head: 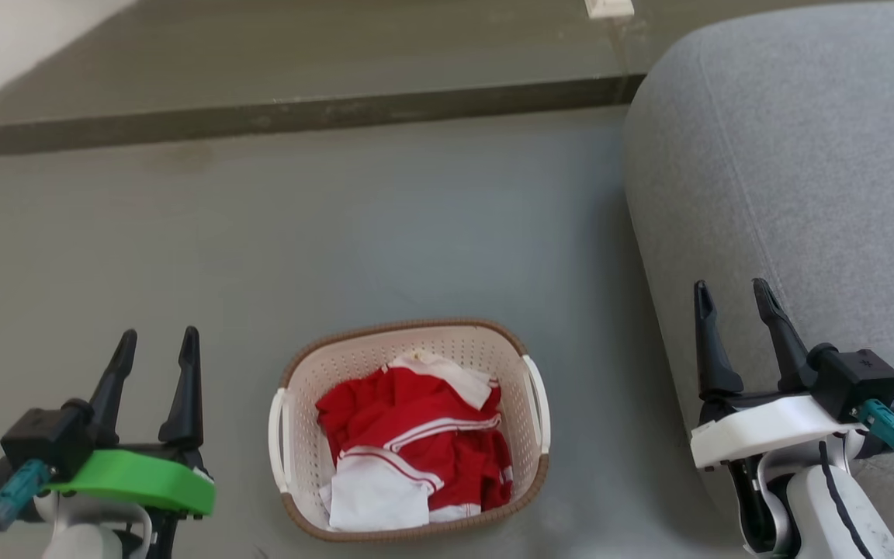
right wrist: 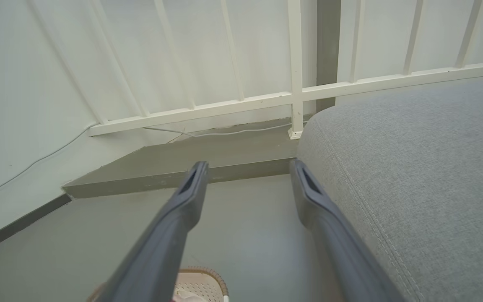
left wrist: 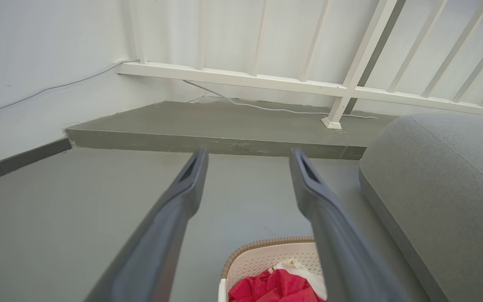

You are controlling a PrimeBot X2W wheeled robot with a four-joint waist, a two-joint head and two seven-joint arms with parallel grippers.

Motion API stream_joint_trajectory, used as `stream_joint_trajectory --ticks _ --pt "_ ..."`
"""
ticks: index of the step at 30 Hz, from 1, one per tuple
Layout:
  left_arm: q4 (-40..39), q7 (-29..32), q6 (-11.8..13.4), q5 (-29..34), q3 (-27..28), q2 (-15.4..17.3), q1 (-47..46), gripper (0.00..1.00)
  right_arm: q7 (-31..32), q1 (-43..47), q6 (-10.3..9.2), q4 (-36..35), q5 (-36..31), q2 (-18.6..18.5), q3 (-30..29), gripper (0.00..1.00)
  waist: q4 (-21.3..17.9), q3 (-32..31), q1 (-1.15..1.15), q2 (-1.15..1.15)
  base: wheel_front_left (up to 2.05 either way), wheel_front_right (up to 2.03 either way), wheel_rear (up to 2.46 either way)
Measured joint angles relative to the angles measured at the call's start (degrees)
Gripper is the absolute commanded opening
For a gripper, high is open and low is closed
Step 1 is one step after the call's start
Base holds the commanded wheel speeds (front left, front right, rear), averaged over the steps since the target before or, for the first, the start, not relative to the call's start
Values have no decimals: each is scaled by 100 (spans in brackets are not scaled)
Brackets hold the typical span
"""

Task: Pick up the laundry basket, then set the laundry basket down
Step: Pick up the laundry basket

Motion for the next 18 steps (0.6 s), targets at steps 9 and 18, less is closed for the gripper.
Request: stream_joint_trajectory --ticks 9,18 --pt "77 0 0 -96 -377 335 -289 100 0 -158 -149 100 41 1 176 100 -45 628 0 0 0 0 0" --pt "360 -1 -1 -363 -776 662 -621 100 -1 -525 -290 399 491 -1 662 100 -55 1363 0 0 0 0 0"
